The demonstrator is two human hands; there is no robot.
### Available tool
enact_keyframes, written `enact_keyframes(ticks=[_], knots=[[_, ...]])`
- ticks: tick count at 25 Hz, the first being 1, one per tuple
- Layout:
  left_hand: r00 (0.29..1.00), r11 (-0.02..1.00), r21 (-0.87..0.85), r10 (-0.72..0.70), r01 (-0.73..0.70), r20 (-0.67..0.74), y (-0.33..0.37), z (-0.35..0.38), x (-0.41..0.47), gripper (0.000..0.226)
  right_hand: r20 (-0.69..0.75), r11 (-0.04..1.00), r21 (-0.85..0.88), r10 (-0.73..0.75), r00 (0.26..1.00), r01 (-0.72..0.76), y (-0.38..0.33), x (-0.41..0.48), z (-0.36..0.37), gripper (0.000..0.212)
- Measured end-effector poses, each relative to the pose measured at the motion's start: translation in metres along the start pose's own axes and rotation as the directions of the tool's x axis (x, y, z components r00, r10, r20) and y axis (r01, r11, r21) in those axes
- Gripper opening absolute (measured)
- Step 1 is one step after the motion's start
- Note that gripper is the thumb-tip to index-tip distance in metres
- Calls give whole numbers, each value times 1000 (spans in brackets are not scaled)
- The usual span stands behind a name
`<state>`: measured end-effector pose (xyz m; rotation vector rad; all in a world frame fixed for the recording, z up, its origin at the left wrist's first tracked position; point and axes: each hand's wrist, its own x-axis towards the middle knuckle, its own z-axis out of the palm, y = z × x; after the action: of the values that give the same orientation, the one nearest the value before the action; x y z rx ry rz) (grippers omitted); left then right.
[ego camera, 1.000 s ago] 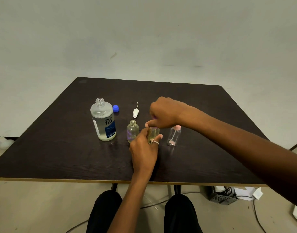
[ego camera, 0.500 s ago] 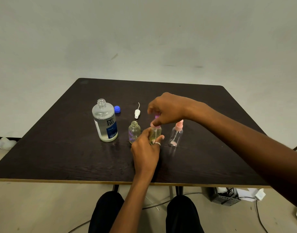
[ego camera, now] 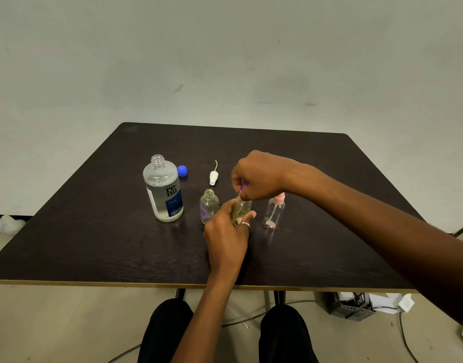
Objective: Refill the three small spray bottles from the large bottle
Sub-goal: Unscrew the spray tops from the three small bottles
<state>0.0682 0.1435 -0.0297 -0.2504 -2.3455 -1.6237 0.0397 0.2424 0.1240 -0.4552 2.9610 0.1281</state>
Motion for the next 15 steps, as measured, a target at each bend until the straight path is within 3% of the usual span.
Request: enact_keyframes(ticks=[6, 15], knots=[[1000, 1000, 22, 4, -4, -18, 1, -1, 0, 43, -16, 996, 76, -47, 999, 48, 6, -5, -12, 19], [1000, 1000, -21, -1, 1, -19, -1, 1, 0, 42, 34, 981, 195, -9, 999, 3, 22, -16, -53, 22]])
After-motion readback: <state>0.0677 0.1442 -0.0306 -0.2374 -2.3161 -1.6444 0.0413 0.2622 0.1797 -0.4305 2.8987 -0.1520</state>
